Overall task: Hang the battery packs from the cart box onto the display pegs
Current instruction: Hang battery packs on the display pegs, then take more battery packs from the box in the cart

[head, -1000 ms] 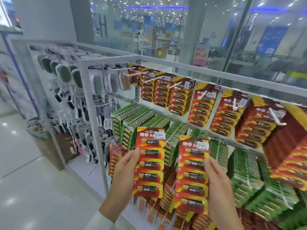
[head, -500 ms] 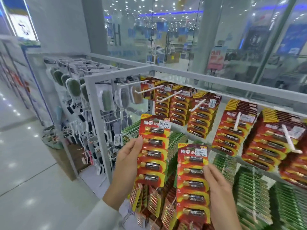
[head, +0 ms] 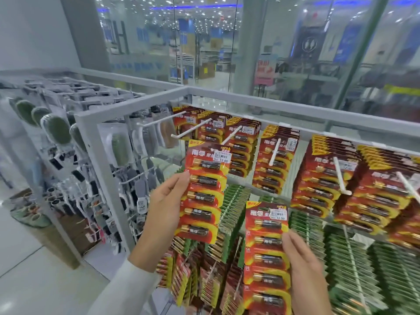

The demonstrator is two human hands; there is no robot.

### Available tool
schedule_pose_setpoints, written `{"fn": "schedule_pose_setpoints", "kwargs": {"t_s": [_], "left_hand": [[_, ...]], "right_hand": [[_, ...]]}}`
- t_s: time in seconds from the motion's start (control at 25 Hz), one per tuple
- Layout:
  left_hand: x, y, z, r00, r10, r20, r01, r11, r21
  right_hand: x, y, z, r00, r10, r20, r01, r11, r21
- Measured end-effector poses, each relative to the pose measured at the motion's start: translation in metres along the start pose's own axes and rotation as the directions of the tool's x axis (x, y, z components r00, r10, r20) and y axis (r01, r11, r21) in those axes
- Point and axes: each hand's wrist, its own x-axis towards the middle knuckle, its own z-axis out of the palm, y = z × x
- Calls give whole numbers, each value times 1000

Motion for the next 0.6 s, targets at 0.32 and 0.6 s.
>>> {"fn": "schedule_pose_setpoints", "kwargs": {"t_s": [0.32,0.6], "left_hand": [[20,-7,3,996,-16,93,13,999,34],[92,-25,40,991,3,137,-21,992,128]], "right_hand": [[-12,-14,14,999,-20,-38,21,999,28],[-43,-45,34,972,-234,-13,234,972,-7]]}}
